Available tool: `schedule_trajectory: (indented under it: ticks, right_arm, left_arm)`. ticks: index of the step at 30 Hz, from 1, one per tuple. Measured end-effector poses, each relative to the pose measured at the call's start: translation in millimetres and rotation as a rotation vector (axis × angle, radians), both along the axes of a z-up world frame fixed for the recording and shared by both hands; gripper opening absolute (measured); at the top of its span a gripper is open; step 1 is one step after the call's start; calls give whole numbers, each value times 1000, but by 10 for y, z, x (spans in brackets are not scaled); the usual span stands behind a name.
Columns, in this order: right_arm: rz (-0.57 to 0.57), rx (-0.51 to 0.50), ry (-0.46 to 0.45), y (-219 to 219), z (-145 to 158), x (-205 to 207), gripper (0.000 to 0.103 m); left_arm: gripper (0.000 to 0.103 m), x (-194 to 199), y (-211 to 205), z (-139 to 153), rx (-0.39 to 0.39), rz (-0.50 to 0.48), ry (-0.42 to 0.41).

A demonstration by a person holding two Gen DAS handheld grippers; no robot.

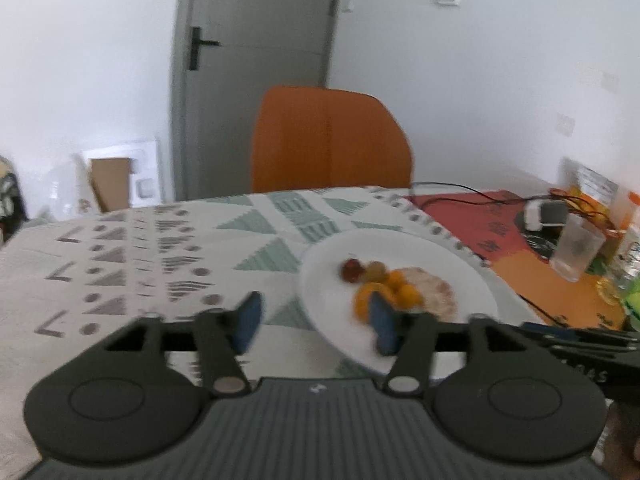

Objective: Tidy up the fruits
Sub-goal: 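Carry the plum and kiwi to the white plate and release both, then grasp the last orange with the left gripper while the right gripper grasps the peeled orange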

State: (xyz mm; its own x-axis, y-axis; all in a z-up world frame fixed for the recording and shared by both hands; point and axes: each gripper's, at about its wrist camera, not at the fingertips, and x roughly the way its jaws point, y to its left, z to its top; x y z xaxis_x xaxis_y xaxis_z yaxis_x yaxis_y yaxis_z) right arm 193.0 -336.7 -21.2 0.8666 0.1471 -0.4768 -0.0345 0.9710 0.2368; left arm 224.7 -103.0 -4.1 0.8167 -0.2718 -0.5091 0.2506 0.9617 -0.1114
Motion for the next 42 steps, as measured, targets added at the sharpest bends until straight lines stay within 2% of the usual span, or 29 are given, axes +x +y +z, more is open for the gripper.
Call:
schedule_trajectory:
  ticks: [3, 6, 15, 18, 23, 34, 40, 42]
  right_arm:
    - [4, -2, -2, 31, 0, -11, 45]
    - [11, -3, -6, 75, 14, -22, 53]
    - [52, -5, -54, 255, 61, -82, 90]
    - [71, -2, -68, 328, 72, -86, 96]
    - [107, -8, -77, 449, 81, -100, 99]
    - [169, -3, -72, 665, 60, -91, 99]
    - [207, -17, -65, 782, 29, -61, 96]
    - [221, -22, -62, 822, 18, -53, 92]
  left_arm:
    - [78, -52, 142, 28, -7, 35, -8]
    - [83, -92, 250, 43, 5, 71, -7]
    - [92, -281, 523, 28, 11, 147, -16]
    - [92, -342, 629, 9, 10, 179, -10]
    - [93, -421, 784, -32, 8, 225, -3]
    - [92, -460, 995, -206, -14, 275, 37]
    - [91, -451, 1079, -278, -12, 304, 50]
    - [90, -436, 1102, -309, -17, 314, 63]
